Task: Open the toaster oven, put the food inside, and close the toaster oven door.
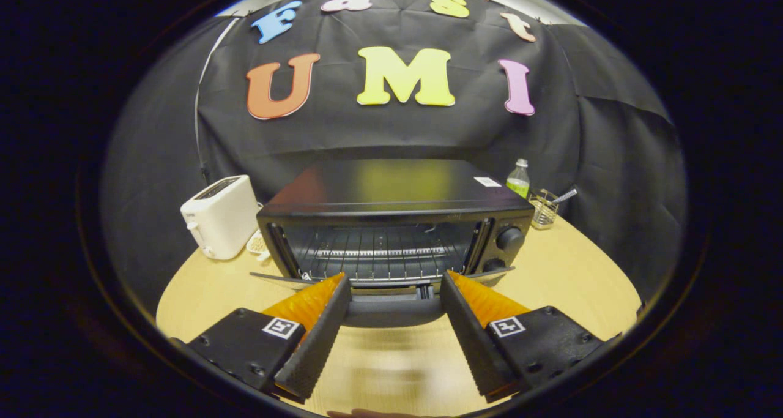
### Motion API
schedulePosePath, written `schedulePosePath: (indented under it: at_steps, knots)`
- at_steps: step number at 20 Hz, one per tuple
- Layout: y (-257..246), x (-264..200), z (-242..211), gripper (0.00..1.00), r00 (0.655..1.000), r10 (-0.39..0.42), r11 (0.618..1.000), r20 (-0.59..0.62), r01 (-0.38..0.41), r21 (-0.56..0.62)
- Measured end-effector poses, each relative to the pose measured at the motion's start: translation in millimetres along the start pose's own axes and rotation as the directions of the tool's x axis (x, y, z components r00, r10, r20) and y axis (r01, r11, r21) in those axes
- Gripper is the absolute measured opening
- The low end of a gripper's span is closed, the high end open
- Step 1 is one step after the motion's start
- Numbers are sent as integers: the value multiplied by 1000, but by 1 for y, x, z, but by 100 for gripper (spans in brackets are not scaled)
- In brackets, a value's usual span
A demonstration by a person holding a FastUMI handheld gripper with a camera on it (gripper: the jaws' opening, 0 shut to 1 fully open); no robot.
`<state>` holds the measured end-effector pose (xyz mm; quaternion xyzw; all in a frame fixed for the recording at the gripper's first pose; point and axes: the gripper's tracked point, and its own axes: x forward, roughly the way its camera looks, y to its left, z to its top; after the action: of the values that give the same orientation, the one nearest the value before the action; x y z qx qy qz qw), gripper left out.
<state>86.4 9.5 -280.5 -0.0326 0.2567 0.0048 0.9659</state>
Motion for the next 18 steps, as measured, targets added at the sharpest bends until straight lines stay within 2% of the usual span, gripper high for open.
schedulePosePath:
  at_steps: [4,7,12,13,16,18]
  knots:
    - [-4,-12,-43,98,999,43,998,-19,-42,35]
    - [-6,-14,-77,97,998,45,998,-39,-43,54]
    - [-5,-9,-125,96,988,48,997,-150,-38,69]
    - [-5,-11,-114,96,995,47,996,-91,-40,76]
    - [6,-5,-125,97,990,63,998,-122,-61,24]
    - [24,-16,-123,97,981,137,991,-140,-134,28]
